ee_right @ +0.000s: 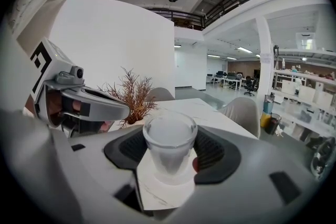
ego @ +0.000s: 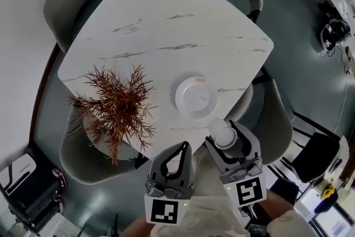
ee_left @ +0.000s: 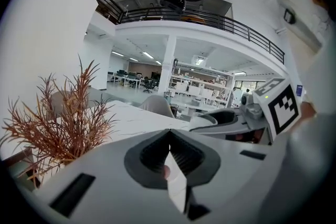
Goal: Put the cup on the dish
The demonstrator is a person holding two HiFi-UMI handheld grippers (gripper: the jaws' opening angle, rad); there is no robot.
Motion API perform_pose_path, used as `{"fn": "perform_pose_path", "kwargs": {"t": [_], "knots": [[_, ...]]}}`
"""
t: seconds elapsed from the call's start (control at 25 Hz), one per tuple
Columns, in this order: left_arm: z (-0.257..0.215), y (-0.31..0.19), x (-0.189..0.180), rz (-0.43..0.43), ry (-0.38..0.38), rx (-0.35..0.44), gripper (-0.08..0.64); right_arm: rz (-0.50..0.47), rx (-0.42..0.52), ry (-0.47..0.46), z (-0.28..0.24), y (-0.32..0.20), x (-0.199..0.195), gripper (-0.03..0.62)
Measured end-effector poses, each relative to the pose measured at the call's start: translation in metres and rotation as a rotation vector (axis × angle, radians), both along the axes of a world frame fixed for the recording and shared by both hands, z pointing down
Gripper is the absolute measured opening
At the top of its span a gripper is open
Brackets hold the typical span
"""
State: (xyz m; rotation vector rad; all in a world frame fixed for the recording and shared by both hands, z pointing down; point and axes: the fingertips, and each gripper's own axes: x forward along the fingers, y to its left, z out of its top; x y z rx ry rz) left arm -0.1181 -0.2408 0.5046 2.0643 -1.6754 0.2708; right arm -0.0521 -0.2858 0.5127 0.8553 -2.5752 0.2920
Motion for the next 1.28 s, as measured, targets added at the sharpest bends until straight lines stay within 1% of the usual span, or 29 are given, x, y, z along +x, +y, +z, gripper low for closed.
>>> {"fn": "perform_pose_path", "kwargs": {"t": [0.2,0.4,0.52,0.64,0.92,1.08,1.28], "knots": [[0.019,0.001,0.001,0.023,-0.016,-0.012,0.006,0.0,-0.005,0.005,0.019,-0.002,-0.001,0.27],[0.047,0.005,0.001,0.016,-0.024,-0.037,0.007,-0.017,0.011,0.016,0.036,-0.007,-0.005,0.27],[0.058,-0.001,-0.002,0.022,-0.055,-0.035,0.006,-0.006,0.018,0.021,0.046,-0.012,-0.007,0.27],[0.061,-0.003,-0.003,0.042,-0.069,-0.045,0.007,0.011,0.022,0.012,0.052,-0.017,-0.01,0.27],[0.064,-0.01,0.0,0.083,-0.072,-0.018,0.007,0.026,0.038,-0.002,0.058,-0.027,-0.018,0.27],[0.07,-0.015,0.001,0.098,-0.086,-0.016,0.006,0.031,0.037,-0.004,0.068,-0.031,-0.022,0.27],[0.077,-0.021,-0.001,0.092,-0.081,-0.006,0.006,0.029,0.034,0.004,0.08,-0.032,-0.025,0.27]]}}
